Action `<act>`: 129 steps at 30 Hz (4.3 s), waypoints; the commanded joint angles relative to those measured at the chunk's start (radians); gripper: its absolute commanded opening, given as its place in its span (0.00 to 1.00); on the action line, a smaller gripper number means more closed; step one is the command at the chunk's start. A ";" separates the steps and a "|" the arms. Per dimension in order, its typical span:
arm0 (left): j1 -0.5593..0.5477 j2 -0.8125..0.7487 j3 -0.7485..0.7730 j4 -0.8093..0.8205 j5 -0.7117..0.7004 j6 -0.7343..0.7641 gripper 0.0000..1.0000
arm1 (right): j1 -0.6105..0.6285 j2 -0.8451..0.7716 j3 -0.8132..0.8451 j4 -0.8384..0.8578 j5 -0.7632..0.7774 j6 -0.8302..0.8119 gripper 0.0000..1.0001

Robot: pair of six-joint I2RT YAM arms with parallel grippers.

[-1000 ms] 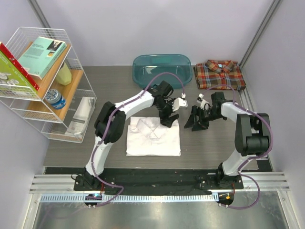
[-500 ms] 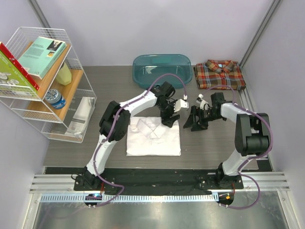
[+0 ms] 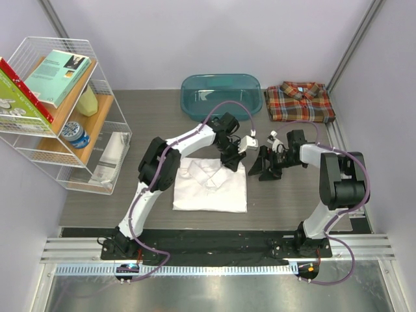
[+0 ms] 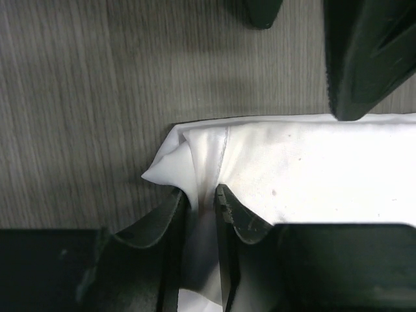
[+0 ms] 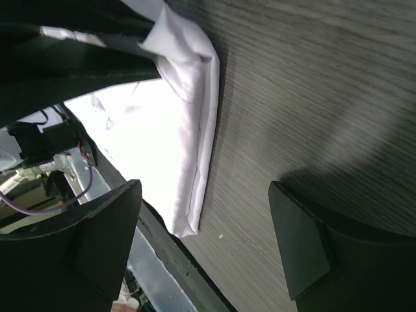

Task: Fold and stack the long sleeve shirts
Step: Neatly place the folded shirt to the corner

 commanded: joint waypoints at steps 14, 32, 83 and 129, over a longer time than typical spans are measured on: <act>0.006 -0.240 -0.160 0.161 0.042 -0.034 0.16 | 0.133 0.115 -0.111 0.466 -0.012 0.219 0.90; 0.062 -0.255 -0.203 0.336 0.004 -0.155 0.12 | 0.136 0.233 -0.198 0.842 -0.115 0.529 0.66; 0.233 -0.228 -0.135 0.562 -0.302 -0.063 0.83 | -0.176 -0.005 0.536 -0.181 0.537 -0.187 0.01; 0.253 -0.353 -0.399 0.772 -0.730 -0.019 1.00 | -0.176 0.101 0.763 -0.134 0.566 -0.129 0.01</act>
